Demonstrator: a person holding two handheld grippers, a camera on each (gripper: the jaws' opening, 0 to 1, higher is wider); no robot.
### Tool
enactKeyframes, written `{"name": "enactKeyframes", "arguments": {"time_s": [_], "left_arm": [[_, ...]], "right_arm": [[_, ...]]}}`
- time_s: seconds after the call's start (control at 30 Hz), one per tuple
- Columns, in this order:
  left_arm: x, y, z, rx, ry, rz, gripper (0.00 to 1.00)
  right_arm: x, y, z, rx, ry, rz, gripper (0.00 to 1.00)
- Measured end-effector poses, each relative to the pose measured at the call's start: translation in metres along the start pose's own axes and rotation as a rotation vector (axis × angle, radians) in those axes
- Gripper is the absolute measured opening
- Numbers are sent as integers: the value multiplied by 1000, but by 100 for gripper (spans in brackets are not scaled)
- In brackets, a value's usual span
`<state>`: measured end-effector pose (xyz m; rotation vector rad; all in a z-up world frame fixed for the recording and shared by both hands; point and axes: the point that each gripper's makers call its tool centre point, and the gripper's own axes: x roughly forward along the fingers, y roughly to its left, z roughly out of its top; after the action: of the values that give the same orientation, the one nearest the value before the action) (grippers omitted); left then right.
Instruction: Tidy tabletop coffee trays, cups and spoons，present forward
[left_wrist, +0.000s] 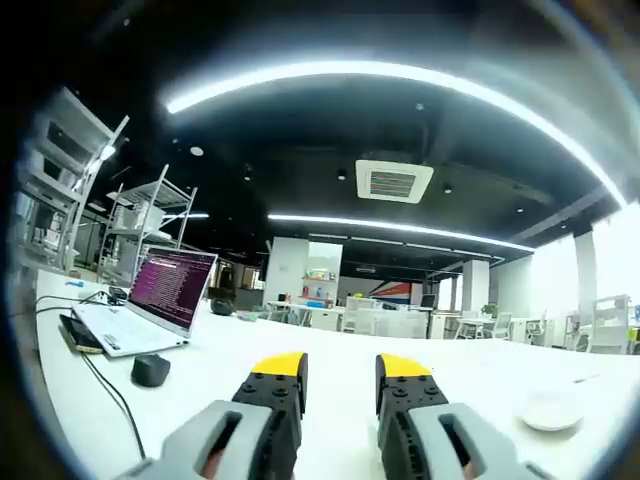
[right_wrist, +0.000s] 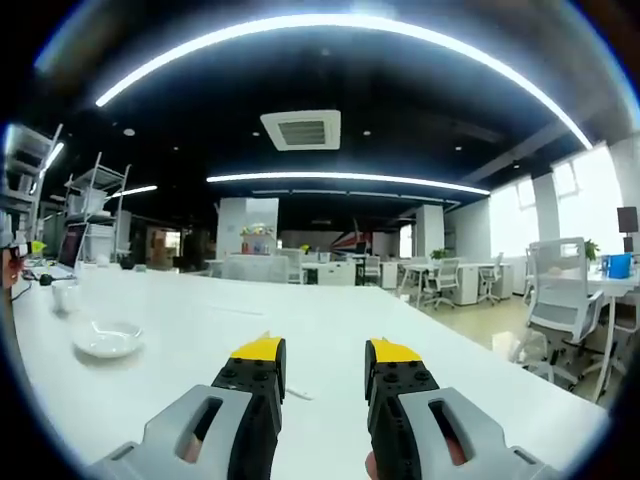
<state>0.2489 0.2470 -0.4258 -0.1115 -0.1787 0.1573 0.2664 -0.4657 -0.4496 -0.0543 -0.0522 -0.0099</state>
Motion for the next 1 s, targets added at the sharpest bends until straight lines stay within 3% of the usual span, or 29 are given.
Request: {"name": "enactKeyframes", "arguments": {"time_s": [1.0], "left_arm": [[-7,2,5,-5,-6,4,29]], "right_arm": [[-6,-1,2,2,-10,-4,32]]}}
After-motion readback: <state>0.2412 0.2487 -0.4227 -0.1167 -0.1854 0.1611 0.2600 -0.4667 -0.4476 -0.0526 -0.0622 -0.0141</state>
